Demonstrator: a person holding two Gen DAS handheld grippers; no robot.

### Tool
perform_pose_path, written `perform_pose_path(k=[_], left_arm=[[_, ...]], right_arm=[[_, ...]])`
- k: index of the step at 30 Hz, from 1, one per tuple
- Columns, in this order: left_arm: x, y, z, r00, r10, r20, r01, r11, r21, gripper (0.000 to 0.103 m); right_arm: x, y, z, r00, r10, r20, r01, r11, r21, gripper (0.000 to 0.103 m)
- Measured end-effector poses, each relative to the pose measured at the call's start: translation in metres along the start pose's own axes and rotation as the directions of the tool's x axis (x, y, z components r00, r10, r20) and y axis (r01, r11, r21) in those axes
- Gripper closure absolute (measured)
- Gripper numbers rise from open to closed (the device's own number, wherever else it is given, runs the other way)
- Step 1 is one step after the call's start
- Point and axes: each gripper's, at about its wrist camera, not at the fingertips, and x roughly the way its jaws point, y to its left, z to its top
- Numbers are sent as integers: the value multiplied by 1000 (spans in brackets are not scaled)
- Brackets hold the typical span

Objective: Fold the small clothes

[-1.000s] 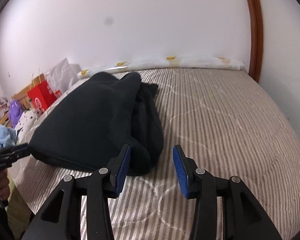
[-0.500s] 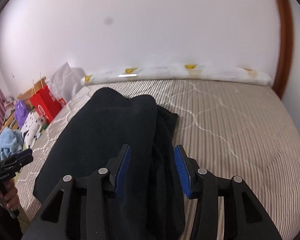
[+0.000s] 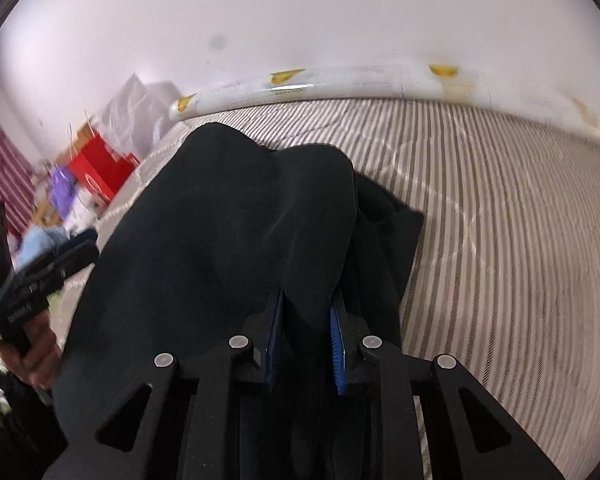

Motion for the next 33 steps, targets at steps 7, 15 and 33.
perform_pose_path(k=[7, 15, 33], left_arm=[[1, -22, -11, 995, -101, -12, 102, 990, 102, 40], [-6, -30, -16, 995, -81, -50, 85, 991, 99, 40], [-79, -65, -104, 992, -100, -81, 117, 960, 253, 40]], right_arm=[[-38, -12, 1, 988, -42, 146, 51, 997, -62, 92], [-19, -20, -5, 989, -130, 71, 131, 991, -9, 92], [-63, -12, -110, 989, -21, 149, 6, 995, 100, 87]])
